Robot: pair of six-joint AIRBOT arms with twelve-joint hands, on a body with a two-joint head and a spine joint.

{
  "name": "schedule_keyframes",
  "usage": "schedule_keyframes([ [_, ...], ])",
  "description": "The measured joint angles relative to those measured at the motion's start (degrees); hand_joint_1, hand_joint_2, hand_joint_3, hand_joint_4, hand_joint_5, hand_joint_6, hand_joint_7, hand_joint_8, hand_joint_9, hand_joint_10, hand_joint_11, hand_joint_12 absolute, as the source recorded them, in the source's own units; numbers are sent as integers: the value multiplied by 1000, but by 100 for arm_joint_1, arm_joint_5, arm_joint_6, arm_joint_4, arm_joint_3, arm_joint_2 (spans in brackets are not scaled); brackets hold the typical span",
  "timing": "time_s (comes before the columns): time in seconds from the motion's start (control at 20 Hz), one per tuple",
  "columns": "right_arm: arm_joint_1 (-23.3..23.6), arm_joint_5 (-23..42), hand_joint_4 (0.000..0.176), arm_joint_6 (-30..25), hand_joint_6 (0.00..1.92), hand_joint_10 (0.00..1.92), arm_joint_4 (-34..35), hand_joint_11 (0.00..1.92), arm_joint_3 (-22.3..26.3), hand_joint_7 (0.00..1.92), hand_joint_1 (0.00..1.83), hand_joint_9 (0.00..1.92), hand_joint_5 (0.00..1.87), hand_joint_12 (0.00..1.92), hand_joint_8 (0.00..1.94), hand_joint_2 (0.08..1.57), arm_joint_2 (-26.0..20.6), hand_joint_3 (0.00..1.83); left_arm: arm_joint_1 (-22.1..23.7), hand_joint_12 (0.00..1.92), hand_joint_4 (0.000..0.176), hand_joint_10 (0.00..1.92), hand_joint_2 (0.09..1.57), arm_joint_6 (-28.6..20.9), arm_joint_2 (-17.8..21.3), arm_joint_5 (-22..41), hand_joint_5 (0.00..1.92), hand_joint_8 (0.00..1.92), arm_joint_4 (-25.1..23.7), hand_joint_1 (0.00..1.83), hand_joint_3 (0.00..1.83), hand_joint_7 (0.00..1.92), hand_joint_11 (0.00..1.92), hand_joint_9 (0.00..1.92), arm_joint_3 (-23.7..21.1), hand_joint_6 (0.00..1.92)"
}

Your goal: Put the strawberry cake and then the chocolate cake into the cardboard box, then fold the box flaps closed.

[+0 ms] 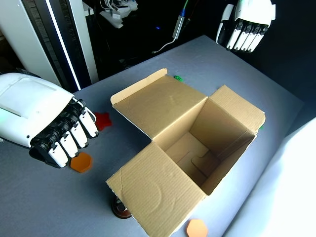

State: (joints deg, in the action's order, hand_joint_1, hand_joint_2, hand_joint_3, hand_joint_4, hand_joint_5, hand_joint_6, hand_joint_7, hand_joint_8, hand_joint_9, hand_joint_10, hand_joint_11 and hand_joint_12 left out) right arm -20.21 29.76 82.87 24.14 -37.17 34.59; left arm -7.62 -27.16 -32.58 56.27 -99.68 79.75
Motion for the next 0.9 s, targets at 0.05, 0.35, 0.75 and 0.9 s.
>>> schedule_keyframes([
  [0.05,0,4,18,0,14,69,-7,0,0,137,205,161,138,915,2,1192,0,9,0,1010,53,8,1230,2,-2,4,269,5,2,251,55,305,0,358,-33,6],
  [0.35,0,39,22,92,12,22,-2,0,0,157,210,175,188,783,2,1148,0,0,13,948,61,0,1185,2,-11,-4,250,0,-55,235,12,277,0,306,-83,0],
  [0.75,0,39,37,267,0,0,197,0,2,5,491,10,8,51,0,927,2,0,96,558,67,0,944,-46,-11,26,48,0,-520,322,0,23,0,51,-345,0],
  [0.9,0,39,61,271,0,0,192,0,2,0,733,0,0,0,0,931,4,0,13,460,73,1,1013,-61,-11,-39,35,1,-343,707,0,3,0,18,-492,5],
])
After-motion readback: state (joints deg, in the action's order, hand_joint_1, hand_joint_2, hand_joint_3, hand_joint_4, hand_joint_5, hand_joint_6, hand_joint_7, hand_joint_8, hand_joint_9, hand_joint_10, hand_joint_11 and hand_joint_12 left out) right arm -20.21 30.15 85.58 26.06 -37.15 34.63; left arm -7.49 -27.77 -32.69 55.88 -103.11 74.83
